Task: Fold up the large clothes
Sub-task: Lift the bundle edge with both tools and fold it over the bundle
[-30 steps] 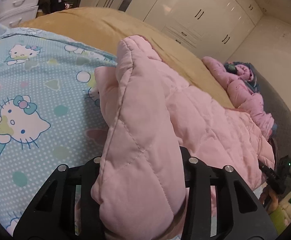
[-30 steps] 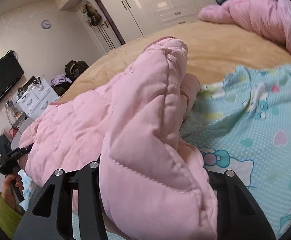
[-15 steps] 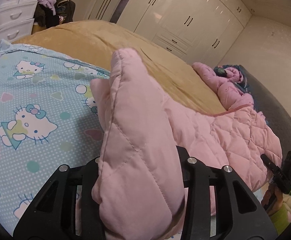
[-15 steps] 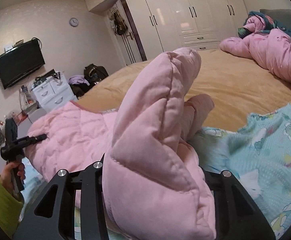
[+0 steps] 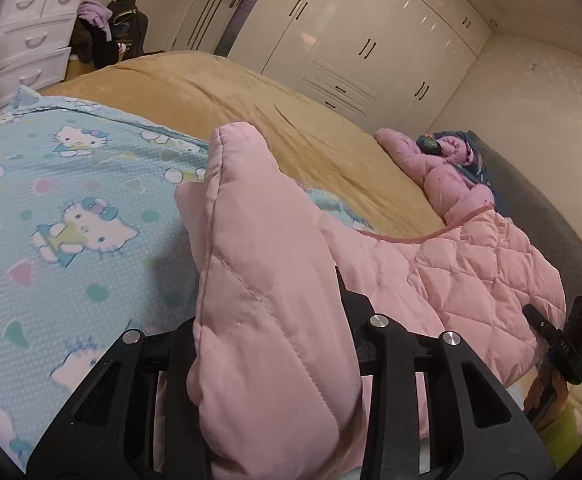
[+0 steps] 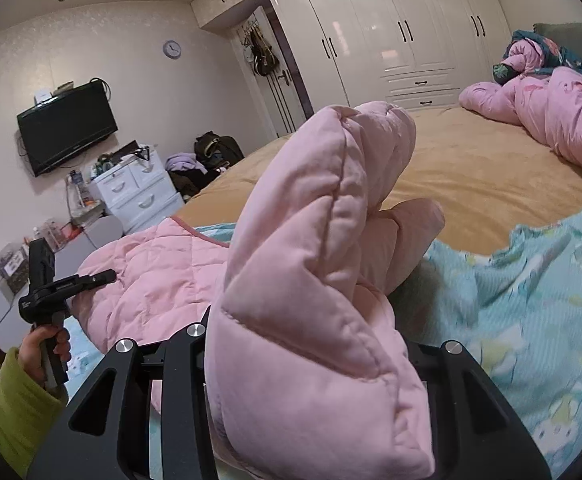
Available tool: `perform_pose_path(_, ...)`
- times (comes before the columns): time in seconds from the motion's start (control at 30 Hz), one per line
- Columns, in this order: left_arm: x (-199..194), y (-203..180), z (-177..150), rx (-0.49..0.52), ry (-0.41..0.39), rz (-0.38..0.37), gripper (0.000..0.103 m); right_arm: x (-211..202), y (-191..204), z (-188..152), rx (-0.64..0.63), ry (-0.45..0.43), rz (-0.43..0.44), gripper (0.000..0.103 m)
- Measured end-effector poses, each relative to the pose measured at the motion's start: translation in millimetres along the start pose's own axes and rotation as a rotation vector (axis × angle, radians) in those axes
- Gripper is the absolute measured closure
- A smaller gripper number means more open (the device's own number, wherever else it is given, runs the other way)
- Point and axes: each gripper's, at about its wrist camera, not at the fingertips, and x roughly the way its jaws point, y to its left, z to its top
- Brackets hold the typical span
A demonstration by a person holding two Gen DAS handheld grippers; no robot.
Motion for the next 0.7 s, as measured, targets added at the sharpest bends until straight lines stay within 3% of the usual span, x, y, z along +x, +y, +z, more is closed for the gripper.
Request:
perform_pose_path(0.4,-49.6,3.8,-48.6,-0.01,-0.001,0.004,0.076,-42.6,3.5,-45.7,0.109,0.034,0.027,0.064)
perform_pose_path(0.7,-51.3,16.2,-65.9,-0.022,0.028,0.05,0.076,-47.3,-24.6,-76.0,0.254,0.081,-0.017,0.064)
